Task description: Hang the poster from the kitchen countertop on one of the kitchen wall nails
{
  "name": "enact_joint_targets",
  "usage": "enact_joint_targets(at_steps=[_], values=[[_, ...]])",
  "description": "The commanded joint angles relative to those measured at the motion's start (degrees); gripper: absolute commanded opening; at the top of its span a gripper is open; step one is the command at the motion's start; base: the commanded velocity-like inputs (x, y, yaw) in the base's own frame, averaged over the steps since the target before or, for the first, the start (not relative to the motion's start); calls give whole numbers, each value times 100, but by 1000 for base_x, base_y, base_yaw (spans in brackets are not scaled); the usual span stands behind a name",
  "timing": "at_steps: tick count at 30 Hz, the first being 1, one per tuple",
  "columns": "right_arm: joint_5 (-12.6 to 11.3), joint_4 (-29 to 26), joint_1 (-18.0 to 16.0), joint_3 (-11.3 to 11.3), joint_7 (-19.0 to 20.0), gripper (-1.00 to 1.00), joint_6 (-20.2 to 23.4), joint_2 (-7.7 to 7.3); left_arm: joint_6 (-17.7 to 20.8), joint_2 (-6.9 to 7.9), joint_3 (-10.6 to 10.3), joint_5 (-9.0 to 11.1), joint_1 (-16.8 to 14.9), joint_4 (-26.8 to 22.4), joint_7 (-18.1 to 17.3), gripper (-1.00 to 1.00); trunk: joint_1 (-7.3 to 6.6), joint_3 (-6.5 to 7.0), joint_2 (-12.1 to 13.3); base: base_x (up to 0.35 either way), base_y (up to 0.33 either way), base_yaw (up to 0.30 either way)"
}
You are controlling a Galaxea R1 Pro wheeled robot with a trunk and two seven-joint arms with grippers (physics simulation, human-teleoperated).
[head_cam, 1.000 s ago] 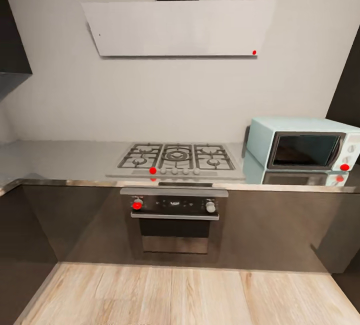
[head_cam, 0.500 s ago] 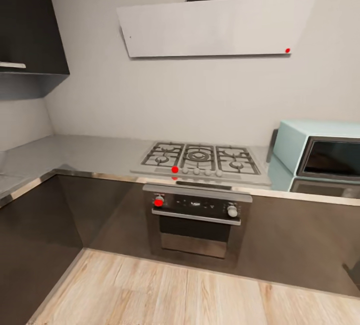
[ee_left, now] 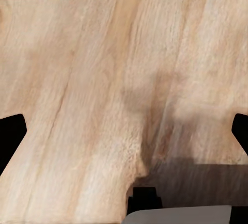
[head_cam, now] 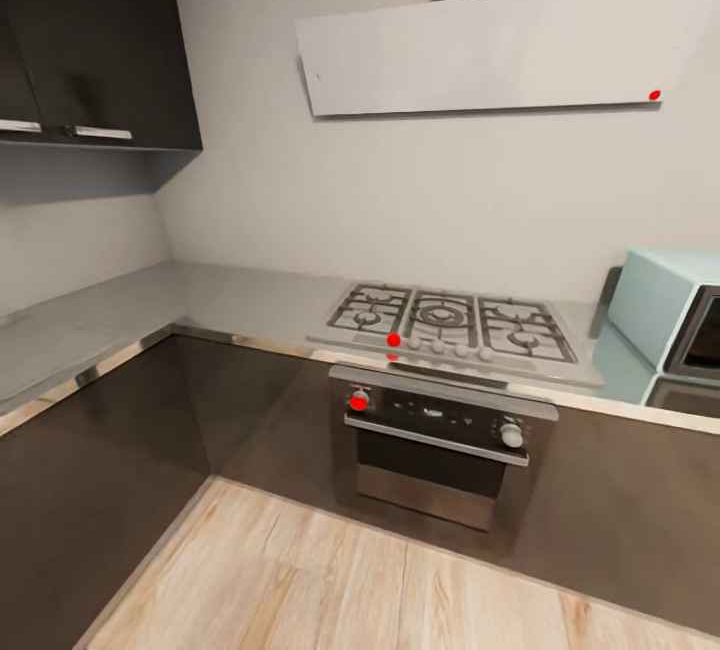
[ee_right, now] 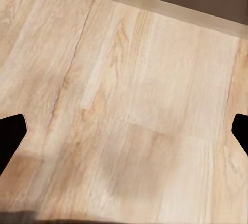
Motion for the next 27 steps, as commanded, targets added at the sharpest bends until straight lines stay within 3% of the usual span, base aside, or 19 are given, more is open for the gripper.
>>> enact_joint_targets(at_steps=[1, 19, 22, 27], values=[[7, 3, -4, 4, -4, 100, -17, -1, 0, 1, 4, -16, 2, -8, 1, 100, 0, -5, -3, 0, 0, 280], [7, 12, -4, 12, 5, 100, -34, -10, 0, 96, 13, -7, 2, -5, 10, 100, 0, -5, -3, -41, -48, 257], [7, 12, -3, 12, 5, 100, -35, -10, 0, 102, 210, -6, 2, -5, 10, 100, 0, -5, -3, 0, -1, 286], [12, 12, -2, 12, 3, 100, -35, -10, 0, 103, 283, -7, 2, -5, 10, 100, 0, -5, -3, 0, 0, 286]])
